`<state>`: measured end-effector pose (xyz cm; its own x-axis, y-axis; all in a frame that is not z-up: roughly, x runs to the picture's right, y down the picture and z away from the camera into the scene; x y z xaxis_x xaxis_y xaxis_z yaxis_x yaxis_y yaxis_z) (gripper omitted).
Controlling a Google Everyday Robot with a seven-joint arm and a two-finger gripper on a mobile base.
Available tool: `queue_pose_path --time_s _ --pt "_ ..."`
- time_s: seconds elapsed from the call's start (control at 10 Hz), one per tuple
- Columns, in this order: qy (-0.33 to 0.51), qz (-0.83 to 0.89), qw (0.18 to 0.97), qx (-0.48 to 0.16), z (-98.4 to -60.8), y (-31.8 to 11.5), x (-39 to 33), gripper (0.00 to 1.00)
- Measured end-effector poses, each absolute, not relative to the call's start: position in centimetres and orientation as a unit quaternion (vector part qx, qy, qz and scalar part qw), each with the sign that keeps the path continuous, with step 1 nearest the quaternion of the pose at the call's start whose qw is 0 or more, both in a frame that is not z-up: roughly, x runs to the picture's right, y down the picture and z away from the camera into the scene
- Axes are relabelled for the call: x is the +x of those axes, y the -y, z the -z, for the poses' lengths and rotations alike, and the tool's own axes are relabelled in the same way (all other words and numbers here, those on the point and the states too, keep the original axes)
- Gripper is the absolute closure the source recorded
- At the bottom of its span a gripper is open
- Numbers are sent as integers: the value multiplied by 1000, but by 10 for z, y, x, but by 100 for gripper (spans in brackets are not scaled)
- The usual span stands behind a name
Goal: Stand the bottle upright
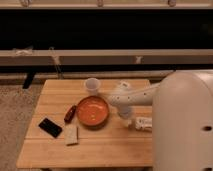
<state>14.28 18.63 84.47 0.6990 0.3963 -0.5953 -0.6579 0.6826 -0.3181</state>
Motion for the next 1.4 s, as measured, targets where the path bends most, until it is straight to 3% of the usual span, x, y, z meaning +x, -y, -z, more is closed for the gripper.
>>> queue_pose_path --time_s 0.3,0.4,1.0,1.4 --pt "-248 -294 888 -250 -830 -173 140 97" --pt "-248 -292 890 -247 -827 -170 137 100" --pt "-212 -300 905 -214 -794 -119 110 100" --pt "-138 -321 915 -201 -768 -82 85 100"
